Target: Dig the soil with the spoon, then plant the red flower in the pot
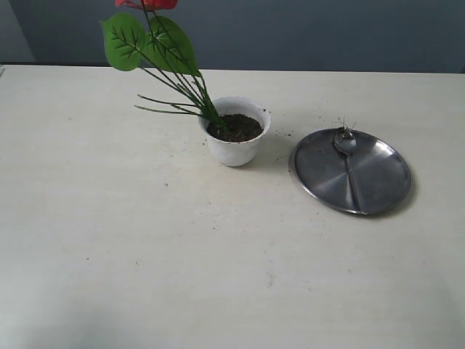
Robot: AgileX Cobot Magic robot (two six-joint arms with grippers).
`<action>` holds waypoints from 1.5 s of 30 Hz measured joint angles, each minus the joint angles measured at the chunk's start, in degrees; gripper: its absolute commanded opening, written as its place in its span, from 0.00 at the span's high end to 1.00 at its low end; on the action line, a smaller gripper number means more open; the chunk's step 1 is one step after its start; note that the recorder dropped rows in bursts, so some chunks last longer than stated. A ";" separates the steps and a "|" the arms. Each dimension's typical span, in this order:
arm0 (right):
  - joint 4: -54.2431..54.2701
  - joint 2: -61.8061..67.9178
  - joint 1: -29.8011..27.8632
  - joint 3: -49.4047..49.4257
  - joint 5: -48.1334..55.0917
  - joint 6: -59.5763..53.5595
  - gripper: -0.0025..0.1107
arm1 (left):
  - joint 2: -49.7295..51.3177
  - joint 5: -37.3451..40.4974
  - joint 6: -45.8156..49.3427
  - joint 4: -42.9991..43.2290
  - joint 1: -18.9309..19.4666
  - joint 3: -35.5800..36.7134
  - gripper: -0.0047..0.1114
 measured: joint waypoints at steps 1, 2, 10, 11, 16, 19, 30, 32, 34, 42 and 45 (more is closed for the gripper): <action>0.00 0.00 0.00 0.00 0.00 0.00 0.98 | 0.00 -0.47 0.00 -0.40 0.00 0.00 0.96; 0.00 0.00 0.00 0.00 0.00 0.00 0.98 | 0.00 -2.51 -0.62 -1.51 0.00 0.00 0.96; 0.00 0.00 0.00 0.00 0.00 0.00 0.98 | 0.00 -15.80 -1.46 -3.91 0.00 0.00 0.96; 0.00 0.00 0.00 0.00 0.00 0.00 0.98 | 0.00 -13.38 -1.46 -3.90 0.00 0.00 0.96; 0.00 0.00 0.00 0.00 0.00 0.00 0.98 | 0.00 -5.27 -1.46 -4.41 -0.09 0.12 0.96; 0.00 0.00 0.00 0.00 0.00 0.00 0.98 | 0.00 -4.02 -1.46 -4.41 -0.09 0.12 0.96; 0.00 0.00 0.00 0.00 0.00 0.00 0.98 | 0.00 -0.44 -1.46 -4.41 -0.43 0.12 0.96; 0.00 0.00 0.00 0.00 0.00 0.00 0.98 | 0.00 -0.44 -1.46 -4.41 -0.43 0.12 0.96; 0.00 0.00 0.00 0.00 0.00 0.00 0.98 | 0.00 -0.44 -1.46 -4.41 -0.43 0.12 0.96; 0.00 0.00 0.00 0.00 0.00 0.00 0.98 | 0.00 -0.44 -1.46 -4.41 -0.43 0.12 0.96; 0.00 0.00 0.00 0.00 0.00 0.00 0.98 | 0.00 -0.44 -1.46 -4.41 -0.43 0.12 0.96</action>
